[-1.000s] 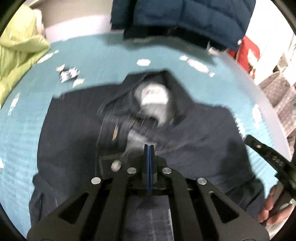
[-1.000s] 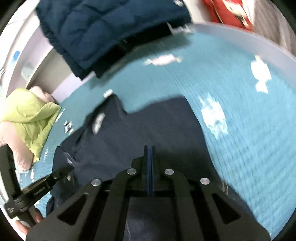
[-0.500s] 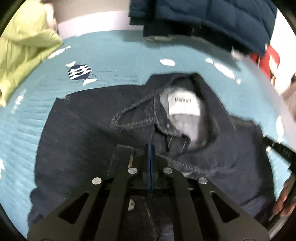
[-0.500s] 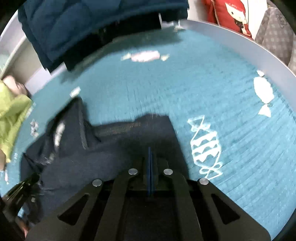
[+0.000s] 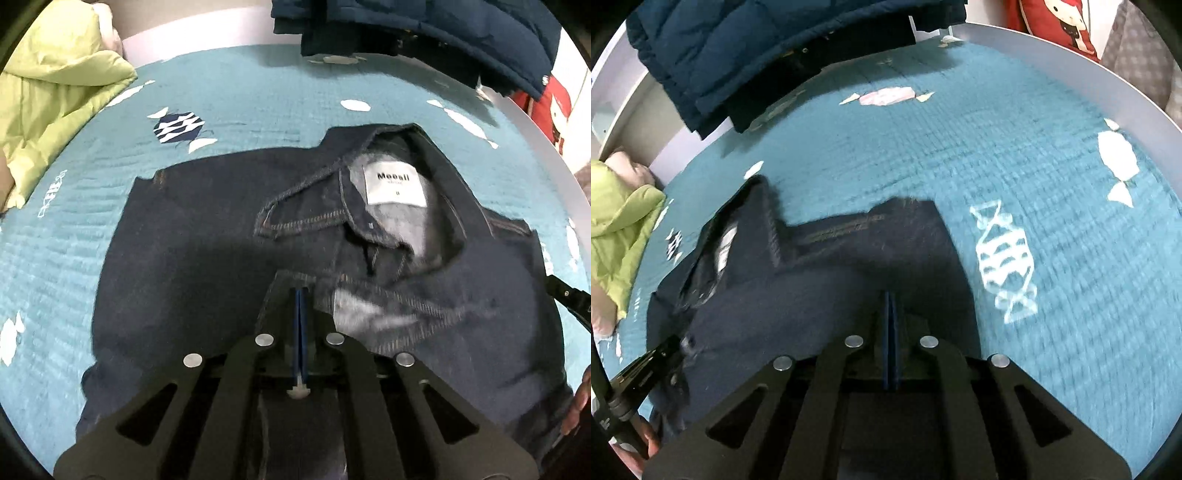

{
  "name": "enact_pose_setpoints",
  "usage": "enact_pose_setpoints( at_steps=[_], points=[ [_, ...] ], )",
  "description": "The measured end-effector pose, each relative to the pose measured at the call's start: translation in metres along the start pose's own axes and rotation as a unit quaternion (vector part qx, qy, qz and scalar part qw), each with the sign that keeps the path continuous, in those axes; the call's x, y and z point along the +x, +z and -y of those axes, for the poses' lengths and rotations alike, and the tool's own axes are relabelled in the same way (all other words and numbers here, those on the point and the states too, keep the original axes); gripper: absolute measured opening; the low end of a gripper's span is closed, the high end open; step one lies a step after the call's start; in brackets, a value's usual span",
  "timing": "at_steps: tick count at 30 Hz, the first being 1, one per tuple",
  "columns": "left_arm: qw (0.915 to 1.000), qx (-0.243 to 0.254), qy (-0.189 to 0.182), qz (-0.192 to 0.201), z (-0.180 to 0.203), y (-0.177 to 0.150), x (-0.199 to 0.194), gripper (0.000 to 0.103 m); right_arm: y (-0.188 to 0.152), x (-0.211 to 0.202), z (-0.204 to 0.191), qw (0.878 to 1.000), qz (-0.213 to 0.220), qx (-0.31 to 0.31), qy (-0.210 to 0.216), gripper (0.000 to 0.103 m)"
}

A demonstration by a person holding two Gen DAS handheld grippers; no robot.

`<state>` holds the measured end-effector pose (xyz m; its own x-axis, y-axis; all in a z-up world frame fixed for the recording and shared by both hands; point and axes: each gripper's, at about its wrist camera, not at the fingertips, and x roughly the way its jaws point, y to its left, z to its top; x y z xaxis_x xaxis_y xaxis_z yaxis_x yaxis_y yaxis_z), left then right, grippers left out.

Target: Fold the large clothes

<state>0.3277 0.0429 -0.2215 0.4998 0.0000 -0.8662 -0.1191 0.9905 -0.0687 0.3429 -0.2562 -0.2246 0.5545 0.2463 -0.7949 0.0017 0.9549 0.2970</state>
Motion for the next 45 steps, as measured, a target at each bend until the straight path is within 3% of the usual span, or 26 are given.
enact_pose_setpoints(
  at_steps=[14, 25, 28, 31, 36, 39, 41, 45],
  points=[
    [0.9999, -0.01, 0.003, -0.009, -0.034, -0.027, -0.053, 0.003, -0.039, -0.053, -0.027, 1.0, -0.009, 0.026, 0.013, 0.005],
    [0.9998, -0.007, 0.002, -0.017, -0.051, -0.028, -0.052, 0.003, -0.034, -0.046, -0.031, 1.0, -0.02, 0.022, 0.005, 0.006],
    [0.9998, -0.002, 0.0, -0.022, -0.055, -0.016, -0.047, 0.003, -0.022, -0.04, -0.025, 0.999, -0.03, 0.043, 0.004, 0.017],
    [0.9997, -0.004, 0.001, -0.024, -0.061, 0.002, -0.044, 0.016, -0.003, -0.037, -0.02, 0.998, -0.02, 0.055, -0.014, 0.053],
    [0.9997, -0.006, 0.005, -0.021, -0.076, 0.039, -0.039, 0.048, 0.032, -0.022, -0.017, 0.997, -0.031, 0.064, -0.02, 0.059],
    [0.9993, -0.009, -0.011, -0.035, -0.087, 0.062, -0.028, 0.061, 0.055, -0.008, -0.016, 0.996, -0.044, 0.067, -0.029, 0.065],
    [0.9992, -0.018, 0.002, -0.036, -0.097, 0.076, -0.019, 0.062, 0.069, 0.005, -0.016, 0.996, -0.051, 0.065, -0.035, 0.065],
    [0.9977, -0.033, -0.006, -0.058, -0.113, 0.094, 0.005, 0.064, 0.084, 0.029, -0.013, 0.995, -0.067, 0.062, -0.05, 0.067]
  ],
)
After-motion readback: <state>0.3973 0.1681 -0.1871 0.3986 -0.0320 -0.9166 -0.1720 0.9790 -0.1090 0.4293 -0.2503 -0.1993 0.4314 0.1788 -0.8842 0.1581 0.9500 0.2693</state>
